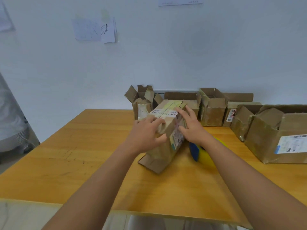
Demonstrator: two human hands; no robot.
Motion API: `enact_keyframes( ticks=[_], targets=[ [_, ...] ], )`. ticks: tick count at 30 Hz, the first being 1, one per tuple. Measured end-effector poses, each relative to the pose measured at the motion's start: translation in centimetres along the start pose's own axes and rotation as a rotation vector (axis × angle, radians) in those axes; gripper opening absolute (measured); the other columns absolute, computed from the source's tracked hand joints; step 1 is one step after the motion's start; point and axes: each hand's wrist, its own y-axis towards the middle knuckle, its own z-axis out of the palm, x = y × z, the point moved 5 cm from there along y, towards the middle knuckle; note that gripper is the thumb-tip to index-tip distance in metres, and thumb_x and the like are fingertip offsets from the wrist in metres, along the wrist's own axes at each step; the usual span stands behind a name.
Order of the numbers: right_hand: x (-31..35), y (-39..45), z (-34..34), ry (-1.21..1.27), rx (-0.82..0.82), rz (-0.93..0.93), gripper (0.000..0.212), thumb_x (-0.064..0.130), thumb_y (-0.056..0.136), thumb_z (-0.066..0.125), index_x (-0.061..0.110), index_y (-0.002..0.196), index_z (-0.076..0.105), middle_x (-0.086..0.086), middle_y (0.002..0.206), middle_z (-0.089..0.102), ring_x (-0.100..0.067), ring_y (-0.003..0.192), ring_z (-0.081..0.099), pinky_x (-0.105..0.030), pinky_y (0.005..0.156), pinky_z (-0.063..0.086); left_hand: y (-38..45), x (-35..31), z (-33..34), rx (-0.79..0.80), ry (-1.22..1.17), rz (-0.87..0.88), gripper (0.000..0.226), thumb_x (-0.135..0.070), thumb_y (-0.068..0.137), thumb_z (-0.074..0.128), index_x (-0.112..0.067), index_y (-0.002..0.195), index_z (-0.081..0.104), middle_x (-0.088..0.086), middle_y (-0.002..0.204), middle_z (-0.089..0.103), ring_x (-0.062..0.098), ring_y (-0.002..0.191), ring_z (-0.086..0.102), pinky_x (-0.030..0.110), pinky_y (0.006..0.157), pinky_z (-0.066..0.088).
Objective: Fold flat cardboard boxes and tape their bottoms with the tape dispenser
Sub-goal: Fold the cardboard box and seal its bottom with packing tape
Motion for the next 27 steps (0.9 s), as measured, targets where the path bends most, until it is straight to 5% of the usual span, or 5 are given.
enact_keyframes(
  ticks=[4, 8, 14, 21, 27],
  targets=[
    [1.1, 1.0, -0.3, 0.014, 0.051, -0.035, 0.079, 0.024, 0.084, 0.075, 0.059, 0.139, 0.03, 0.018, 0.161, -0.018, -0.032, 0.151, 0.008, -0.033, 0.093, 0.052, -0.6, 2.1, -2.0, 0.082, -0.092, 0.061, 0.045, -0.044, 0.092, 0.054, -0.036, 0.136, 0.048, -0.007, 0.135, 0.048, 0.013, 0.107, 0.053, 0.024, 0.071, 0.049],
    [0.8, 1.9, -0.4, 0.031, 0.084, -0.038, 0.074, 0.024, 0.081, 0.078, 0.06, 0.129, 0.034, 0.015, 0.162, -0.012, -0.035, 0.149, 0.016, -0.009, 0.067, 0.043, -0.9, 2.1, -0.4, 0.066, -0.165, -0.064, 0.064, -0.06, 0.088, 0.059, -0.041, 0.145, 0.038, -0.004, 0.154, 0.029, 0.022, 0.139, 0.03, 0.041, 0.106, 0.039],
    [1.1, 1.3, -1.3, 0.067, 0.015, -0.055, 0.076, 0.038, 0.078, 0.081, 0.072, 0.123, 0.03, 0.022, 0.159, -0.008, -0.028, 0.151, 0.004, -0.042, 0.11, 0.029, -0.5, 2.0, -0.5, -0.055, -0.263, -0.09, 0.065, -0.055, 0.088, 0.062, -0.038, 0.147, 0.04, -0.003, 0.148, 0.036, 0.018, 0.138, 0.029, 0.048, 0.111, 0.037],
    [1.5, 1.9, -0.7, 0.167, -0.072, 0.069, 0.099, 0.052, 0.081, 0.076, 0.05, 0.153, 0.009, -0.001, 0.164, 0.018, -0.028, 0.147, 0.021, -0.055, 0.112, 0.031, -1.5, 6.6, -6.0, 0.003, -0.337, -0.096, 0.061, -0.059, 0.069, 0.057, -0.046, 0.129, 0.056, -0.019, 0.133, 0.042, 0.002, 0.124, 0.039, 0.031, 0.098, 0.045],
    [2.7, 0.9, 3.4, 0.038, -0.04, -0.014, 0.052, 0.051, 0.087, 0.069, 0.034, 0.133, 0.05, 0.003, 0.121, 0.046, -0.021, 0.112, 0.053, -0.032, 0.085, 0.052, -3.4, 9.4, -4.3, 0.153, -0.086, -0.2, 0.05, -0.03, 0.084, 0.066, -0.039, 0.132, 0.053, -0.011, 0.147, 0.043, 0.014, 0.144, 0.022, 0.048, 0.117, 0.026]
  ],
)
